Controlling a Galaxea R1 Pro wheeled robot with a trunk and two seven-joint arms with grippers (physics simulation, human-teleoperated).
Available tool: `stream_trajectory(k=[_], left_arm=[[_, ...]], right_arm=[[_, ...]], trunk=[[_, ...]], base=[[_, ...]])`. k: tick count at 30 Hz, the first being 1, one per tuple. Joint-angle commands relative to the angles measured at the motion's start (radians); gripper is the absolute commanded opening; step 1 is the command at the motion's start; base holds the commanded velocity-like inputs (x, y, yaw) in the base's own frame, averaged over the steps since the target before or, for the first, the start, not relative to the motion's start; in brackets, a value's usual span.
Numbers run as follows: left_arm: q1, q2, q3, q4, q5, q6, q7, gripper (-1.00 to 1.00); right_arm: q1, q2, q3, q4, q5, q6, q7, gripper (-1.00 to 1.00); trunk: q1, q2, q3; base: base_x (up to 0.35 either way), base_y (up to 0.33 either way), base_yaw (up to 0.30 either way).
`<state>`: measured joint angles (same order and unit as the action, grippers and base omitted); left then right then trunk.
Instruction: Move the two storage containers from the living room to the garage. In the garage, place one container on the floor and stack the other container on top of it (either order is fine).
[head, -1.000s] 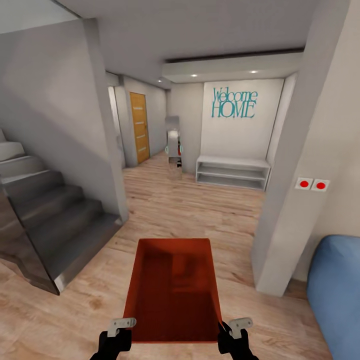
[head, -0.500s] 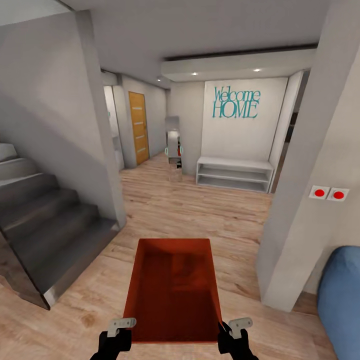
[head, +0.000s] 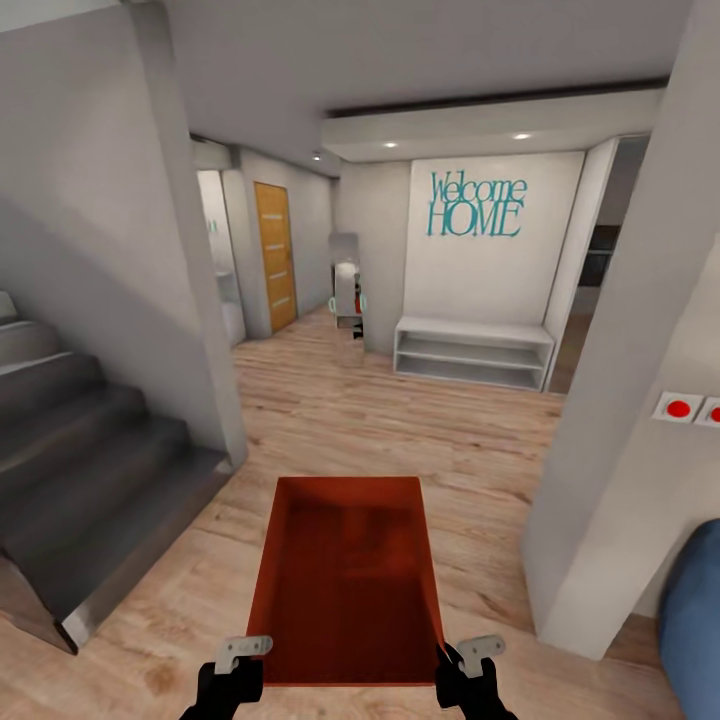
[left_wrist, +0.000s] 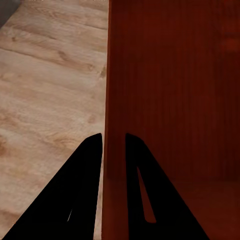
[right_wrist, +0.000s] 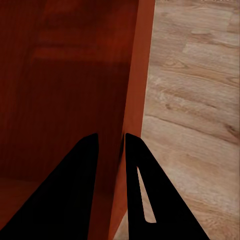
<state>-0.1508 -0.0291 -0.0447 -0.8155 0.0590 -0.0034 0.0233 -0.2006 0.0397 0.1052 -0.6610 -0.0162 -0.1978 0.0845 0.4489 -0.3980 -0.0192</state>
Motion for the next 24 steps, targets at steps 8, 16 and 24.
stream_trajectory(k=[8,16,24], left_arm=[[-0.001,0.007,0.0,-0.033,0.0,-0.01,0.019,-1.0],[-0.001,0.006,0.0,-0.033,-0.001,-0.01,0.019,-1.0],[-0.001,0.007,0.001,-0.033,-0.001,-0.01,0.019,-1.0]], right_arm=[[0.0,-0.001,0.007,0.004,-0.001,-0.003,0.006,-1.0],[0.0,-0.001,0.007,0.004,-0.001,-0.003,0.006,-1.0],[0.0,-0.001,0.007,0.004,-0.001,-0.003,0.006,-1.0]], trunk=[[0.001,-0.002,-0.002],[0.001,-0.002,-0.002],[0.001,-0.002,-0.002]], base=[[0.321,0.0,0.0],[0.322,0.0,0.0],[0.321,0.0,0.0]])
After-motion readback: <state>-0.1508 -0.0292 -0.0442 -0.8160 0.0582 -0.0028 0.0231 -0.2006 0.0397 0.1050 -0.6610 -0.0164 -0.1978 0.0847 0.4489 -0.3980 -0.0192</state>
